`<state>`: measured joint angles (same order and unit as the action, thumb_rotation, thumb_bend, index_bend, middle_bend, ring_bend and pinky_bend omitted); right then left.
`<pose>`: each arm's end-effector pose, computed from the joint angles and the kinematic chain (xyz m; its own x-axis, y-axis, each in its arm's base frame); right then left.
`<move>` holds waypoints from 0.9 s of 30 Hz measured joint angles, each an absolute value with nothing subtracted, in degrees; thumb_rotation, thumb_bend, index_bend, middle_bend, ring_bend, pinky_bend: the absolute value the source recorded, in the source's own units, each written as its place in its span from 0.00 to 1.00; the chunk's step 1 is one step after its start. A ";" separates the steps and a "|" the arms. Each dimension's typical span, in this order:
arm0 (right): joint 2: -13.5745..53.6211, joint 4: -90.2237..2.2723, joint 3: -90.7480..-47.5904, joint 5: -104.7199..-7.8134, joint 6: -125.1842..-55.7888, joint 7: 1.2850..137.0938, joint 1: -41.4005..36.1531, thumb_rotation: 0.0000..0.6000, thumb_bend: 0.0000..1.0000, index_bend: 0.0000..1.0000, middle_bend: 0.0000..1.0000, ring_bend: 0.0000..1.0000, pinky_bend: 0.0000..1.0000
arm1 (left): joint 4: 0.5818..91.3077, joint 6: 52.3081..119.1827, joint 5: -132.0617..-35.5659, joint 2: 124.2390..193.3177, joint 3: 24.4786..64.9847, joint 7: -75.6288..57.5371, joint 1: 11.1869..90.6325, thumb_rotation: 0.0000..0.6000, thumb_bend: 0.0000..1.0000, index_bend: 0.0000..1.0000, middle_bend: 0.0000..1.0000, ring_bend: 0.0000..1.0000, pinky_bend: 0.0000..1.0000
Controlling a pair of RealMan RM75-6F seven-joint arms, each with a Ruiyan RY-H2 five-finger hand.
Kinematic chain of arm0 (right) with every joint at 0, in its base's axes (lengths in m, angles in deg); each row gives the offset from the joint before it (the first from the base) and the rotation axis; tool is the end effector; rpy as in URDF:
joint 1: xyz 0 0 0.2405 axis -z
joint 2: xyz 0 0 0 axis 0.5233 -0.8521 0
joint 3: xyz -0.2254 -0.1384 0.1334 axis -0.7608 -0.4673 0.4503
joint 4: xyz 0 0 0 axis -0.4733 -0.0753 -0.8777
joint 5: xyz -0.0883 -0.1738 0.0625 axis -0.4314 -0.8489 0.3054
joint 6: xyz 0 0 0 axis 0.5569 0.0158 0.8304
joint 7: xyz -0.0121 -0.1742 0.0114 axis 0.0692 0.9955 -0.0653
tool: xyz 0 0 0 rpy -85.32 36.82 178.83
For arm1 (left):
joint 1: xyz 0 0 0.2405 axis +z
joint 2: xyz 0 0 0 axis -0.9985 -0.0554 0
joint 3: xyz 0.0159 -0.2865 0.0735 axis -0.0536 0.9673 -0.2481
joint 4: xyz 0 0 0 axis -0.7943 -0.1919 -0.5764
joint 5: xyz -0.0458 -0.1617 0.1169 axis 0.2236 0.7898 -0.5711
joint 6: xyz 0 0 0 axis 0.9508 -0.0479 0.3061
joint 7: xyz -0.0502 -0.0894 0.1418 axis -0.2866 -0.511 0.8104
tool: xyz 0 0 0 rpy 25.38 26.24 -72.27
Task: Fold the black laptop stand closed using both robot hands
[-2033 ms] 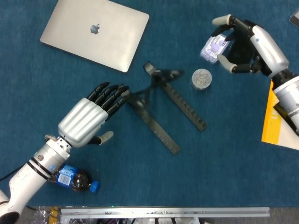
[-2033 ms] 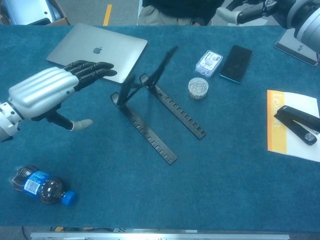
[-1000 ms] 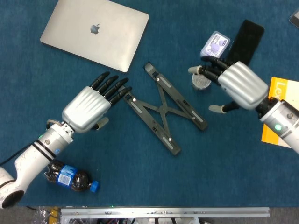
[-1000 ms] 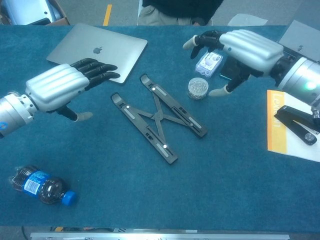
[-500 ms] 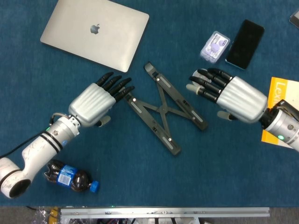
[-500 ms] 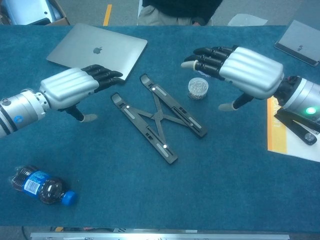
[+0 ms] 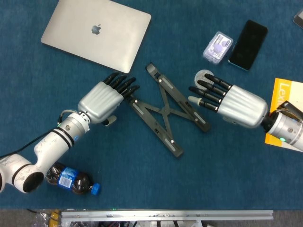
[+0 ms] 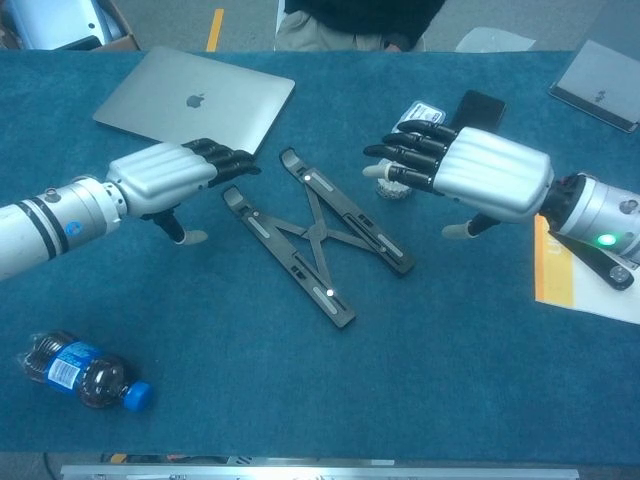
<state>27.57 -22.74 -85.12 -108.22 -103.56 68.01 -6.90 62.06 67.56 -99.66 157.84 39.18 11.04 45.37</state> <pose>-0.2179 -0.3397 -0.0171 0.6659 0.1518 0.7305 -0.3128 -0.8321 0.4580 -0.1878 0.3497 -0.0309 0.6778 0.3087 0.6673 0.6772 -0.6155 -0.4032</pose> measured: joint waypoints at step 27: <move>41.65 -3.83 -87.98 -107.72 -105.28 67.82 -9.87 1.00 0.00 0.00 0.00 0.00 0.05 | 60.70 65.44 -88.85 162.88 40.30 10.50 43.12 1.00 0.26 0.00 0.00 0.00 0.00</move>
<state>41.65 -3.83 -87.98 -107.72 -105.28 67.82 -9.87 60.70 65.44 -88.85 162.88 40.30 10.50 43.12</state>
